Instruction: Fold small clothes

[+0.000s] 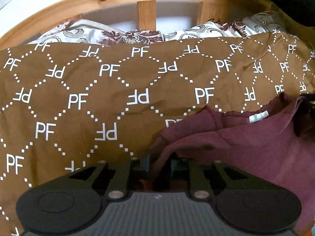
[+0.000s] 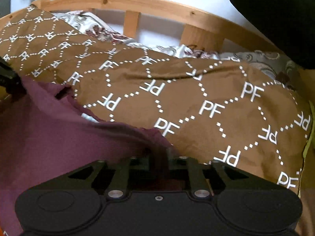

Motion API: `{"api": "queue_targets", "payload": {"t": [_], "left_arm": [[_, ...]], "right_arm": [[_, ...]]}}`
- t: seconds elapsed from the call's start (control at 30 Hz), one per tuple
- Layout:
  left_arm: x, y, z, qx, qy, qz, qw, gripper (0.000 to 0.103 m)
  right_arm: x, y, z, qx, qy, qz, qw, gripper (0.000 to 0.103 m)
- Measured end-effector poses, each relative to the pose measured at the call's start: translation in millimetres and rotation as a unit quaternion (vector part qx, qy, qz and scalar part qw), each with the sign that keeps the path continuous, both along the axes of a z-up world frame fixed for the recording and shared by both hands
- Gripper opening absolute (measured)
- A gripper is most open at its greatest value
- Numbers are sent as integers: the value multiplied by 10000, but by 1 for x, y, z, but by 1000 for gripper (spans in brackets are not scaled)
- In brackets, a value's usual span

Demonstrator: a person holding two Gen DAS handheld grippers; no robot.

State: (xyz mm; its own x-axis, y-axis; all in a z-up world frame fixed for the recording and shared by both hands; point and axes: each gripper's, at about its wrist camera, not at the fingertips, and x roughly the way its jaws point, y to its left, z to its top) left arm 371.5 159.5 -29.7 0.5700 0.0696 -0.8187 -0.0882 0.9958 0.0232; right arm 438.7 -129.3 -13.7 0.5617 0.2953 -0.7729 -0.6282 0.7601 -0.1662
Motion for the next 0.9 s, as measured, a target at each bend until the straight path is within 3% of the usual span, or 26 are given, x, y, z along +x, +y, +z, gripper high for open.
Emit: {"api": "queue_targets", "payload": {"t": [0.03,0.1,0.3,0.43,0.53,0.7,0.9], "left_arm": [[-1,1,0,-2,-26,3,10000,30],[-3,3,-3,-103,-4,2,9999,57],[-11,5,-8,-104,-118,279,9995,77],[-14,8,-14,150,-119,525,9984,81],[-17,13,-22,250,-28,788,9966,81],[-26,25,-25,140,-96,1052,9943,81],[-29,36,-19,-61,-150,1175,9929,84]], "right_arm": [[1,-4,2,69,1,-84,9999,48],[2,-12,9,210,-29,-263,9994,68],[-28,-28,30,646,-396,-237,9968,100],[-64,-10,10,75,-431,346,9984,100],[-80,2,-11,-208,-609,355,9973,99],[-73,1,-27,-436,-1357,-463,9887,97],[-35,-36,-14,-185,-1735,-1813,9678,96]]}}
